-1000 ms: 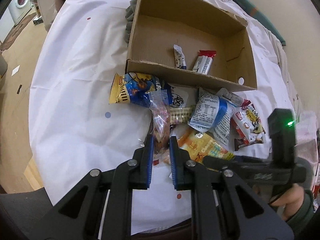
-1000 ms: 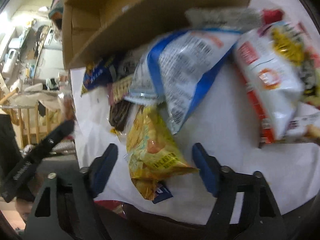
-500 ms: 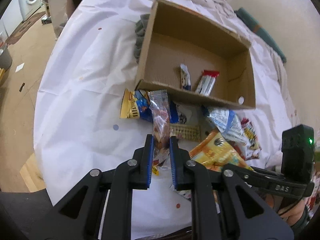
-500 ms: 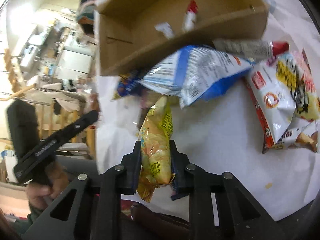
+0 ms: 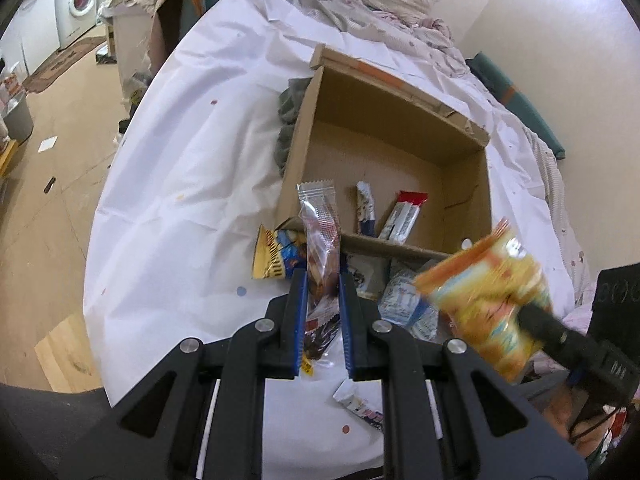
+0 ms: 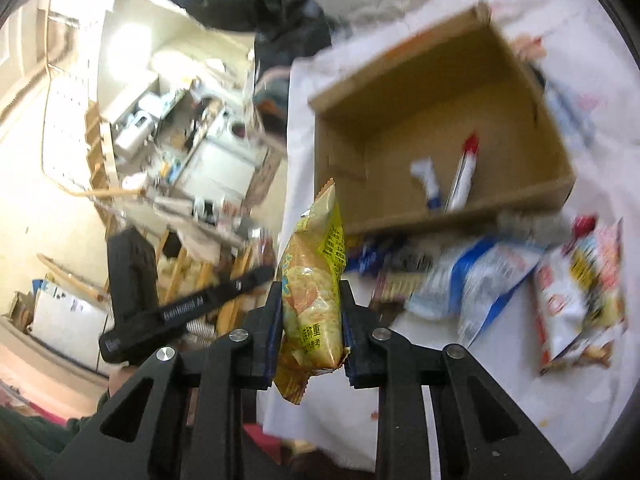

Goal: Organize snacks
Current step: 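Lower both held snacks into the box and open both tools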

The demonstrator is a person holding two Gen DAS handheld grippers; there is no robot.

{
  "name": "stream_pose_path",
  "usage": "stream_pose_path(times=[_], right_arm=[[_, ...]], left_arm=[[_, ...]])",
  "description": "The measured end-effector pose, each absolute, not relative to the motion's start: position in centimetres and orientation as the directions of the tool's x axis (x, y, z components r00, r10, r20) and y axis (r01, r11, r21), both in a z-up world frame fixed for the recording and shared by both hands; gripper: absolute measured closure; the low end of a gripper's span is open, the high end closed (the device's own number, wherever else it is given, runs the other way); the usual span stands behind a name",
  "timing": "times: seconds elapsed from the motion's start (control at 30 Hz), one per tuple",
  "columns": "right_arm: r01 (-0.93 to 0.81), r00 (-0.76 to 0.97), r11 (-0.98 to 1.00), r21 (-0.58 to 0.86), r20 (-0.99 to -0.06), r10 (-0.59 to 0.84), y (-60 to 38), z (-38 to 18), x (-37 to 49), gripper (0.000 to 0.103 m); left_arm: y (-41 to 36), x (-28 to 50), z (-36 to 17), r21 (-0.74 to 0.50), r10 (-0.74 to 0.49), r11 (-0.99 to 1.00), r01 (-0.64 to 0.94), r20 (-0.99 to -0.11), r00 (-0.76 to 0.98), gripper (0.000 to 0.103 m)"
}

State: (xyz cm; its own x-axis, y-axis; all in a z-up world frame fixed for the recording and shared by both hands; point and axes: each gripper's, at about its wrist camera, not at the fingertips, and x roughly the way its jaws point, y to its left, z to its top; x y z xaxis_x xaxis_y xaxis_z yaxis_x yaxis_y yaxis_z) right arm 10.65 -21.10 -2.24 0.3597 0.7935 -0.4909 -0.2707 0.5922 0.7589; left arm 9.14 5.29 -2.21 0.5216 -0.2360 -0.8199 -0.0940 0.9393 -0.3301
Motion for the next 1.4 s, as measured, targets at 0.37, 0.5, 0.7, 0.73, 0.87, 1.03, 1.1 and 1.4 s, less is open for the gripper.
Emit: stream_pose_path(times=[0.37,0.5,0.7,0.73,0.87,1.03,1.1,1.4], right_arm=[[-0.205,0.501,0.673,0.711,-0.514,0.696,-25.6,0.3,15.5,0.077],[-0.184,0.512,0.707,0.683,-0.547,0.662,-26.4,0.5,17.3,0.077],[-0.149,0.537,0.753,0.641,-0.587,0.606,-27.1,-0.7,20.4,0.077],[-0.144,0.54,0.755,0.64,-0.588,0.602,-27.2,-1.1,20.6,0.077],[-0.075,0.528,0.769,0.635,-0.629,0.571,-27.9,-3.4,21.2,0.077],[-0.072,0.513,0.786,0.614,-0.653,0.558,-27.4,-4.0,21.0,0.077],[-0.082,0.506,0.792,0.604,-0.66,0.556,-26.9,-4.0,21.2,0.077],[-0.062,0.467,0.828,0.558,-0.717,0.518,-25.6,-5.5,22.1,0.077]], left_arm=[[2.7,12.9,1.1,-0.242,-0.205,0.97,0.007,-0.805,0.556,0.091],[2.0,14.9,1.9,-0.2,-0.18,0.98,0.026,-0.809,0.56,0.091],[1.3,18.0,1.7,-0.144,-0.143,0.989,0.044,-0.813,0.564,0.091],[1.1,18.4,1.4,-0.134,-0.136,0.99,0.045,-0.813,0.566,0.09],[1.3,19.4,-0.5,-0.128,-0.127,0.991,0.038,-0.81,0.573,0.09],[0.9,19.9,-1.9,-0.119,-0.132,0.991,0.06,-0.817,0.562,0.09],[0.1,20.4,-1.9,-0.096,-0.13,0.991,0.09,-0.815,0.564,0.09],[0.5,21.5,-4.0,-0.133,-0.151,0.988,0.073,-0.833,0.532,0.09]])
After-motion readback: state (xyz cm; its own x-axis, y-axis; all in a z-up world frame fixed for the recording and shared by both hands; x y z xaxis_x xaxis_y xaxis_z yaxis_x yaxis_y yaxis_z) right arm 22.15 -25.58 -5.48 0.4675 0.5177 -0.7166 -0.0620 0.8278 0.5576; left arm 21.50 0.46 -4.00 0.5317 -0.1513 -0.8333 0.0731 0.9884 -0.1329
